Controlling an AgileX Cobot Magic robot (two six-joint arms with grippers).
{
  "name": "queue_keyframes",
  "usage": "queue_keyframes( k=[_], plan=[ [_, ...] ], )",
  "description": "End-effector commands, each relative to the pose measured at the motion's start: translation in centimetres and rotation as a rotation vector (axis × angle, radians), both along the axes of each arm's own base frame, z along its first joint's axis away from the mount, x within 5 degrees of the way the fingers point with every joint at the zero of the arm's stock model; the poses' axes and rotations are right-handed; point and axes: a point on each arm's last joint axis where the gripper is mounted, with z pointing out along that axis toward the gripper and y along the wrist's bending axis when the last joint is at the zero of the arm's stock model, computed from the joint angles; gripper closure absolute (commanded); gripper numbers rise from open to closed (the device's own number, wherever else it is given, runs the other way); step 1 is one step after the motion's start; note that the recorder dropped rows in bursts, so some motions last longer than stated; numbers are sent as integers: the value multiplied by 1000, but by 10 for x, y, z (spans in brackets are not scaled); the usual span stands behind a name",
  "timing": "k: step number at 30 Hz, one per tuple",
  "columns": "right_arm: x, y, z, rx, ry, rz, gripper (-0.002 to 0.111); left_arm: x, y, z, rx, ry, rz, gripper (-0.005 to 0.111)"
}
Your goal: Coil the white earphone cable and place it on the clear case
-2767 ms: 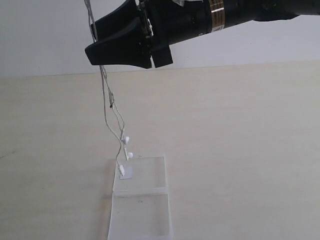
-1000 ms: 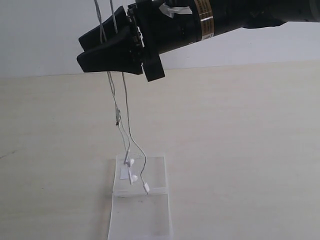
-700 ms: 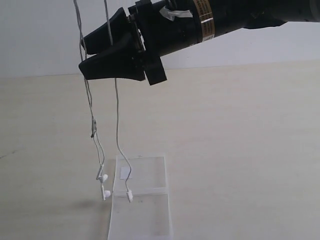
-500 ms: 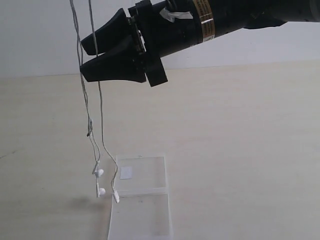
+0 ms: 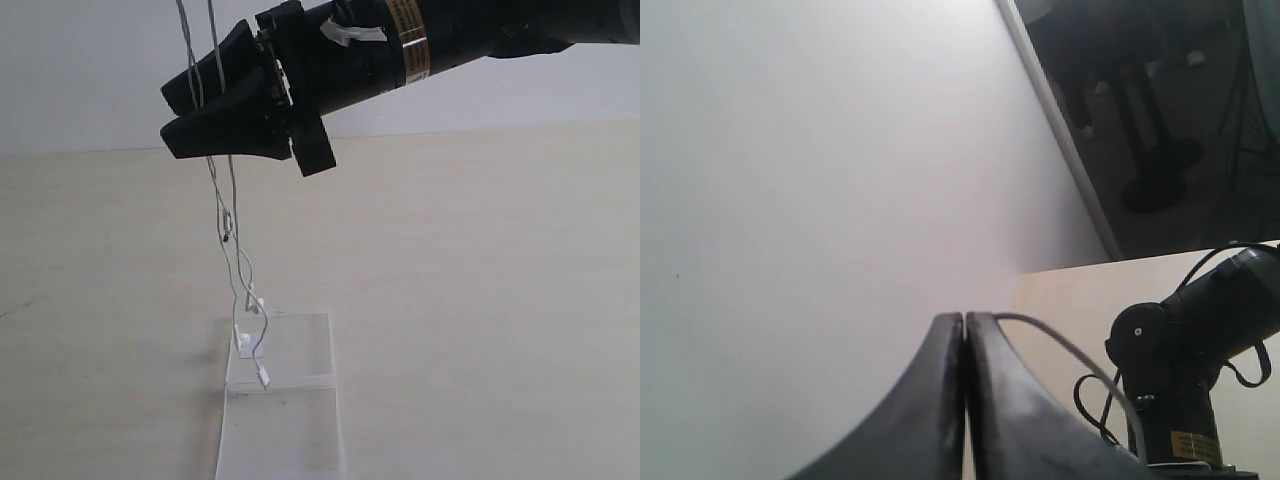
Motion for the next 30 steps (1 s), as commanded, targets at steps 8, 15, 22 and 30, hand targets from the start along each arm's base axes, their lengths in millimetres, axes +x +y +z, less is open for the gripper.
queue_keyframes(
  k=[8,15,22,30],
  plan=[
    [0,0,2,8,-33,10,105,-3,0,3,-15,-11,-7,107],
    [0,0,2,8,-33,10,108,-13,7,12,-3,-80,68,107],
    [0,0,2,7,-27,8,108,-24,21,14,89,-96,227,107],
    [0,0,2,0,18,-4,108,-37,45,14,163,-31,488,107]
  ],
)
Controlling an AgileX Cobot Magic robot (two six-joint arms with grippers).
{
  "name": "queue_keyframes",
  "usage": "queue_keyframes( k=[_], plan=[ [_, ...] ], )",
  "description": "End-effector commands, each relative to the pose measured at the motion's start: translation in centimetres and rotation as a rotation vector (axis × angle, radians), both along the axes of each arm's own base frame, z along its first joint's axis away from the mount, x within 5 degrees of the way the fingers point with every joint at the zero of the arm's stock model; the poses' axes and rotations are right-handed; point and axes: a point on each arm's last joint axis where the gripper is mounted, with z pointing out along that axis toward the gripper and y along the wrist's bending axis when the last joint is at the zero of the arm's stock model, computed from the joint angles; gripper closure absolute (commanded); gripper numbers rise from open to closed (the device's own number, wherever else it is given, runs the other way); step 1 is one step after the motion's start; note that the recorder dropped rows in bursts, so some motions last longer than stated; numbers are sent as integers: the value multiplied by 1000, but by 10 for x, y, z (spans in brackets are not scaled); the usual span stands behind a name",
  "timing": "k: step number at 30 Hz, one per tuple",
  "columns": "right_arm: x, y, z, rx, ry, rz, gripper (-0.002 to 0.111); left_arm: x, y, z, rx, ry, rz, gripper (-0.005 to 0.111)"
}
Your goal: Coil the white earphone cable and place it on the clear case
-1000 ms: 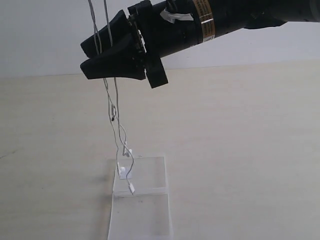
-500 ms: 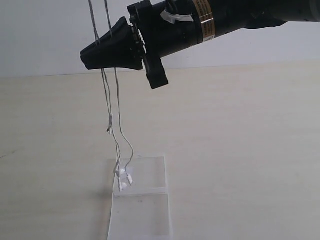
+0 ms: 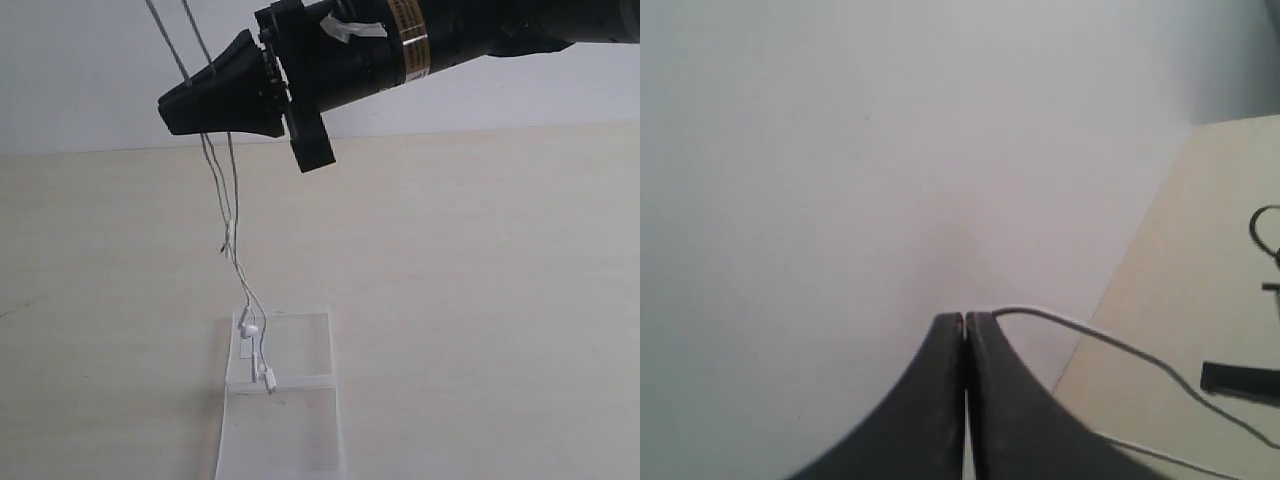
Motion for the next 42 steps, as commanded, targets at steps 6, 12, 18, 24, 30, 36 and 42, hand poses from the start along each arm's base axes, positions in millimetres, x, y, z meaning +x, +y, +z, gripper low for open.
queue_keyframes(
  k=[6,12,18,24,30,36,42],
  plan=[
    [-1,0,4,-10,35,-11,108,-16,17,1,-1,59,167,107],
    [-1,0,6,-3,47,-17,108,-17,19,-3,24,101,191,107],
    [-8,-3,20,11,31,-21,108,-17,27,-10,45,181,282,107],
    [-15,-8,39,24,32,-61,108,-17,28,-10,48,181,293,107],
    [-23,-14,60,40,17,-113,108,-19,37,-9,31,181,395,107],
    [-31,-19,77,58,17,-149,108,-20,40,-16,-19,223,441,107],
    [-39,-26,97,92,-27,-219,108,-4,37,-43,-37,345,462,107]
  ],
)
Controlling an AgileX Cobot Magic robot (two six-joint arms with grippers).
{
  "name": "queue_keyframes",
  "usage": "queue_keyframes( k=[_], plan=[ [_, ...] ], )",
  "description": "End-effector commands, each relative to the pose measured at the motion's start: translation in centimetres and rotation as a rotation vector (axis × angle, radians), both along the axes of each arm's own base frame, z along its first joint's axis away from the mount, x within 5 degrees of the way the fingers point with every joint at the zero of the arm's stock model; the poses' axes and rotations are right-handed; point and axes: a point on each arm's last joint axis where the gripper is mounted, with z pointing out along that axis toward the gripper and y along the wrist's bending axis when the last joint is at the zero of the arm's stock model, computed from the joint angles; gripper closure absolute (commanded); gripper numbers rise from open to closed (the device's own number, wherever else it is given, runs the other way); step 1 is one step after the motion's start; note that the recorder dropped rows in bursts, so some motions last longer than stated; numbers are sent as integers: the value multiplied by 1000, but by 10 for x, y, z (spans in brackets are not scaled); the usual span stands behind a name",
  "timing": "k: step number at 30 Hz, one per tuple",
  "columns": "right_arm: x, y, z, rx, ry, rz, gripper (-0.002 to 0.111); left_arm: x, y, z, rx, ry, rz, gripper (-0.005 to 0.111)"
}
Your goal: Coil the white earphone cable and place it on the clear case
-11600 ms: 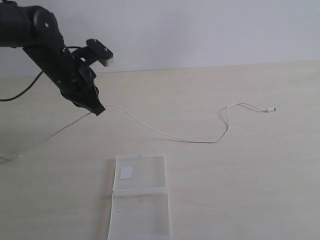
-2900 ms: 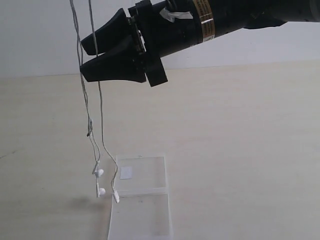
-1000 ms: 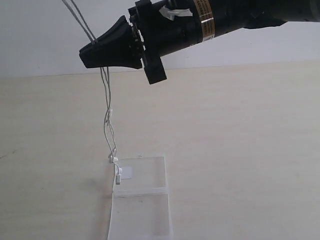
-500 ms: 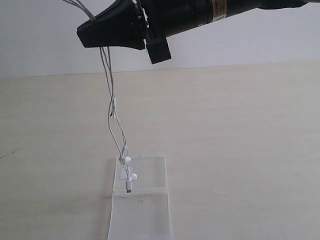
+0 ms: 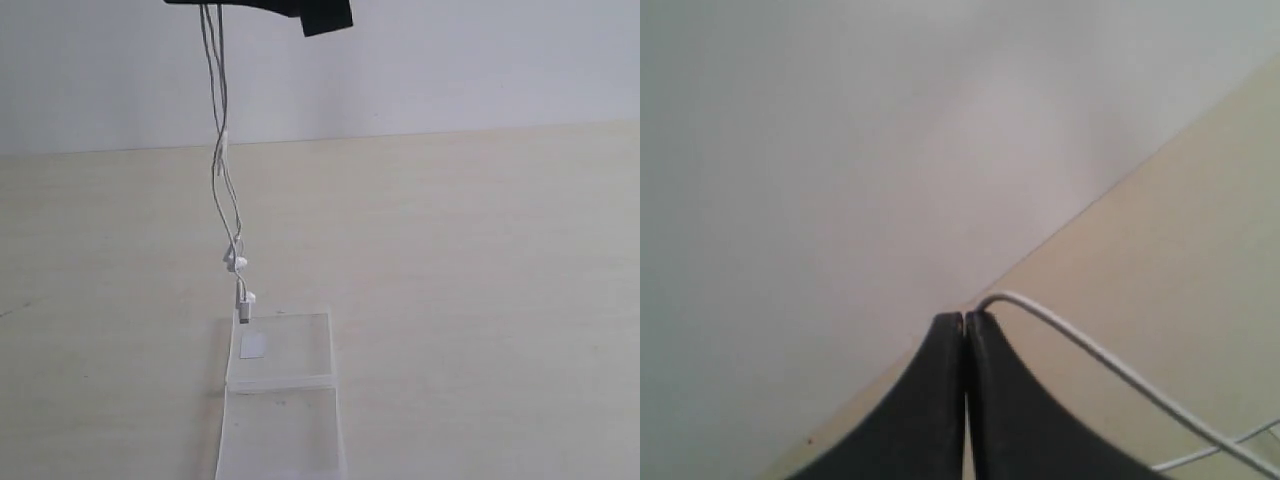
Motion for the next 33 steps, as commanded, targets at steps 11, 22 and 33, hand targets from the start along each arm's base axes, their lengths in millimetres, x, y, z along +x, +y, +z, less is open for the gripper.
queue_keyframes(
  k=[11,22,33],
  plan=[
    [-24,-15,43,65,-44,-87,108,34,-4,-98,-15,364,54,107],
    [-25,-16,45,71,-10,-98,108,27,-13,-142,-104,526,9,107],
    [-25,-16,45,73,-4,-106,108,25,-20,-157,-169,594,-26,63]
  ],
)
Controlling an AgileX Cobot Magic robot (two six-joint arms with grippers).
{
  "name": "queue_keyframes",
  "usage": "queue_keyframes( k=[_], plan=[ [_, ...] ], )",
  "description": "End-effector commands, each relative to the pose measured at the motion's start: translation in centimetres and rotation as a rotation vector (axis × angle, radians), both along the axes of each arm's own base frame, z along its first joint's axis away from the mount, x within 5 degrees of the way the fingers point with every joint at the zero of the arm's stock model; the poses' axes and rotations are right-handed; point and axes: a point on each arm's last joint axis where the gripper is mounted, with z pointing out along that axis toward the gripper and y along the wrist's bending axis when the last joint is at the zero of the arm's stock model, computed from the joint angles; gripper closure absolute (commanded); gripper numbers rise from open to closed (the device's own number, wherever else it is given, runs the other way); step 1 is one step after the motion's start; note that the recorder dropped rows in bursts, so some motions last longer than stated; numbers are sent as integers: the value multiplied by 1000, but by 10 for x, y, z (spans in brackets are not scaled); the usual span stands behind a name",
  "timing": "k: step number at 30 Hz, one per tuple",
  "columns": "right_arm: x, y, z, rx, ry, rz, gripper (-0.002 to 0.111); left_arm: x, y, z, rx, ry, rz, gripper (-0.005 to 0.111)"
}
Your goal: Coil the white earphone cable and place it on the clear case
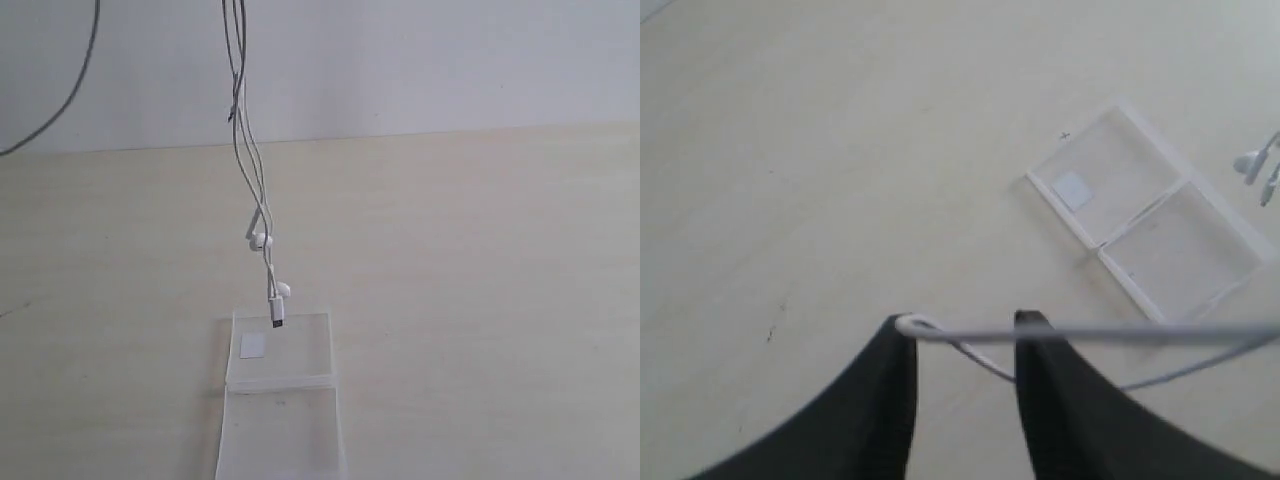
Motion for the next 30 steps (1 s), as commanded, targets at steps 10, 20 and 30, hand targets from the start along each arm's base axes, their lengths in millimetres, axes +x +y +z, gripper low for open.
queue_keyframes(
  k=[10,20,30],
  plan=[
    [0,-1,6,18,-9,-29,108,-13,2,-7,-7,9,9,54],
    [1,-1,6,20,-11,-43,108,-27,4,3,-8,-42,11,54],
    [1,-1,6,20,-12,-46,108,-49,10,17,8,-125,15,44]
  ],
)
